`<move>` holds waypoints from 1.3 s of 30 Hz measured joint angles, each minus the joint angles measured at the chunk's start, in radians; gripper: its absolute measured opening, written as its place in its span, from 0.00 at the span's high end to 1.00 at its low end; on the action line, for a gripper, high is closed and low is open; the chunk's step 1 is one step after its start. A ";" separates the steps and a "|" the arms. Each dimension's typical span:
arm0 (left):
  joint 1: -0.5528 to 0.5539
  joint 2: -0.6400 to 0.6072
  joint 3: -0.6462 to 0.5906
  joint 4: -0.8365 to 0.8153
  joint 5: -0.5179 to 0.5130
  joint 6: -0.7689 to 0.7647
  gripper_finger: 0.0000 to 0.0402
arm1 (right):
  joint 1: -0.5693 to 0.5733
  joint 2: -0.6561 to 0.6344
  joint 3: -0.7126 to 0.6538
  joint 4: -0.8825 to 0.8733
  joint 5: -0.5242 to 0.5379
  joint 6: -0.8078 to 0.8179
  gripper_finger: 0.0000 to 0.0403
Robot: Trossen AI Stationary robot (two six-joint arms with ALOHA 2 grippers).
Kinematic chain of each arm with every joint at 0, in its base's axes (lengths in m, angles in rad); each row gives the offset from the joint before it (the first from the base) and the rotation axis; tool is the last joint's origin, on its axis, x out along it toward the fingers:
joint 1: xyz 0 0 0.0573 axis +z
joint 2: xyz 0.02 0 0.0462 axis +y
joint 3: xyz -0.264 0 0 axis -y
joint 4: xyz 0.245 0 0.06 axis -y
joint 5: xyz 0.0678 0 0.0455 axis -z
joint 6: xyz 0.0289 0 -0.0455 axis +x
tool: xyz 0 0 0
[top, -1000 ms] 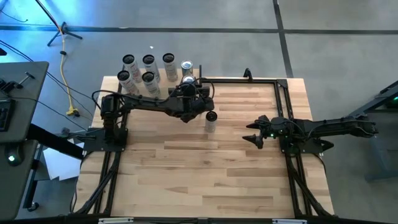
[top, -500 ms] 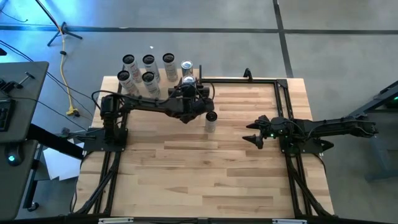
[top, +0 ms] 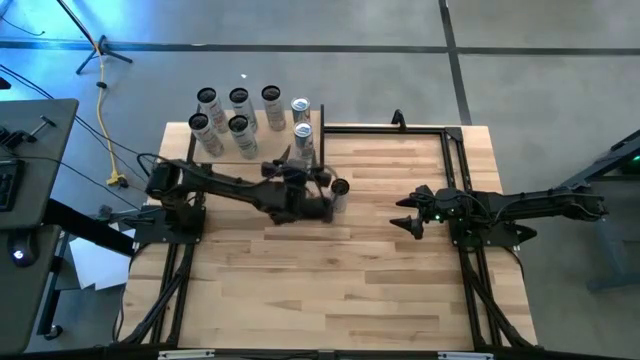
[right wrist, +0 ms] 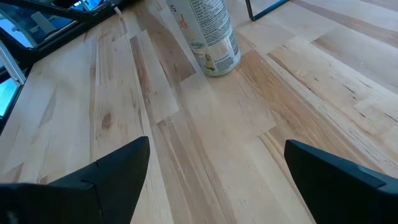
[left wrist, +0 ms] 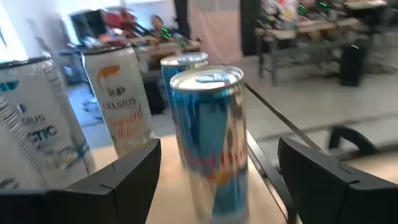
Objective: Place canned beverage on shelf
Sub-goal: Put the white yellow soda can on the shelf aligned with the other white yellow soda can
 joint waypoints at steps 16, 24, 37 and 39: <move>-0.429 -0.041 0.000 -0.695 0.196 -0.694 0.28 | 0.000 0.000 0.000 0.000 0.001 0.000 0.11; -0.644 -0.035 -0.045 -0.697 0.254 -0.683 0.28 | 0.000 0.000 0.000 0.000 0.005 0.000 0.11; -0.547 -0.035 -0.292 -0.002 0.227 -0.337 0.28 | 0.000 0.000 0.000 0.000 0.004 0.000 0.11; -0.508 -0.037 -0.326 0.176 0.266 -0.145 0.28 | 0.000 0.000 0.000 0.000 0.004 0.000 0.11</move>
